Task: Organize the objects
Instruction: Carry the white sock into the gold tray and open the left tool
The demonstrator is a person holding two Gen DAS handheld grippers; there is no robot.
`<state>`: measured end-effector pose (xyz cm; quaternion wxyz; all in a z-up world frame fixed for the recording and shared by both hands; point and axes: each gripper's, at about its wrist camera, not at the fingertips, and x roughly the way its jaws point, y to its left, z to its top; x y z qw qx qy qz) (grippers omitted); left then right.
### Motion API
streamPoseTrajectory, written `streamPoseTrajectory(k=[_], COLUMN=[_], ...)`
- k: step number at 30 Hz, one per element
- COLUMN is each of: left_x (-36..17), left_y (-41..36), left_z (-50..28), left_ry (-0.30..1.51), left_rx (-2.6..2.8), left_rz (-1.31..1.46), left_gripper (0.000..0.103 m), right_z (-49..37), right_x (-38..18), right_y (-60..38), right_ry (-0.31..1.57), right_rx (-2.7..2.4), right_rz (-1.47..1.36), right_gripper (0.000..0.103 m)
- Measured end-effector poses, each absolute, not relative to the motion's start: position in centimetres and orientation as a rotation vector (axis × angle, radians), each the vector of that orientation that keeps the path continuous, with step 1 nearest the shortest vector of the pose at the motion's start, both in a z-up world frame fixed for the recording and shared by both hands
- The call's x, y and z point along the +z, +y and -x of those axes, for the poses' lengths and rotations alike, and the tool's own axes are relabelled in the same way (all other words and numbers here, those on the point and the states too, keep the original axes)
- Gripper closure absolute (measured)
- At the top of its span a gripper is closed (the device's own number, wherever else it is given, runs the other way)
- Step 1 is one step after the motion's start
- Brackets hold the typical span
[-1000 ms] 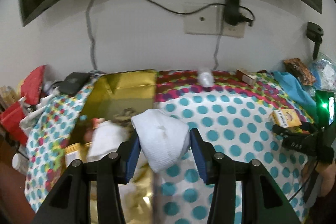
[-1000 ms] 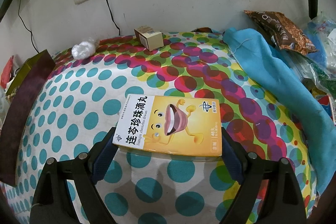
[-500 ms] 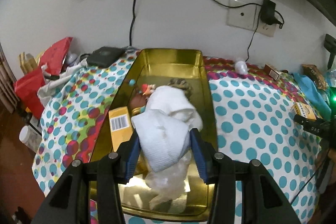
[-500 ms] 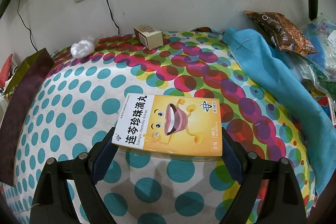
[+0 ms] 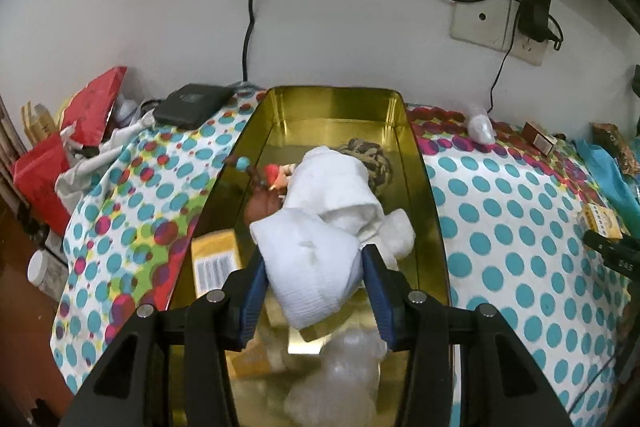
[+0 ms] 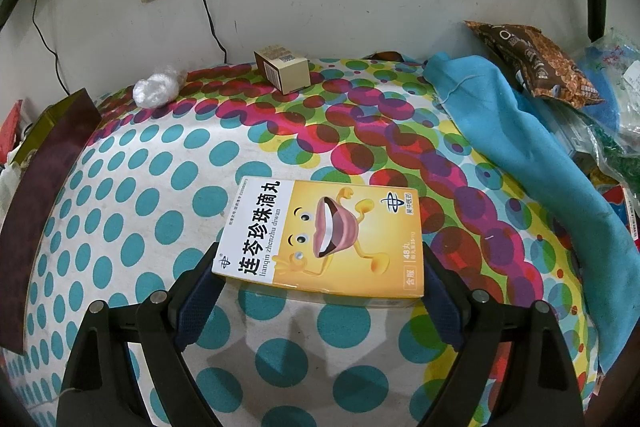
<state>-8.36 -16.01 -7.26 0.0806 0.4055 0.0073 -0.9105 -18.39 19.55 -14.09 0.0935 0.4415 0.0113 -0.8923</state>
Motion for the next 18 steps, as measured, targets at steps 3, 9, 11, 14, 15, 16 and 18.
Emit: streamPoseTrajectory(k=[3, 9, 11, 14, 15, 16, 18], left_x=[-7.4, -7.4, -7.4, -7.7, -7.8, -7.8, -7.5], left_y=[-16.2, -17.1, -16.9, -17.2, -17.4, -17.7, -18.0], left_z=[9.6, 11.5, 11.4, 11.0, 10.9, 10.8, 10.5], left_ry=[0.012, 0.049, 0.023, 0.054, 0.080, 0.114, 0.152], left_rx=[-2.722, -2.706, -2.714, -2.718, -2.707, -2.698, -2.697], left_rz=[-1.210, -1.236, -1.238, -1.242, -1.246, -1.249, -1.239], left_gripper=[0.056, 0.056, 0.054, 0.048, 0.047, 0.045, 0.042], right_z=[18.4, 18.4, 18.4, 18.4, 18.4, 18.4, 18.3], right_x=[-14.1, -14.2, -14.1, -14.1, -14.1, -14.1, -14.1], right_y=[19.4, 19.4, 19.2, 19.2, 19.2, 19.2, 19.1], right_ry=[0.038, 0.059, 0.062, 0.062, 0.064, 0.068, 0.079], right_rx=[-2.649, -2.655, -2.655, -2.656, -2.656, -2.657, -2.660], right_rz=[-1.312, -1.319, -1.320, -1.320, -1.321, -1.323, -1.326], right_gripper=[0.015, 0.016, 0.016, 0.016, 0.016, 0.016, 0.016])
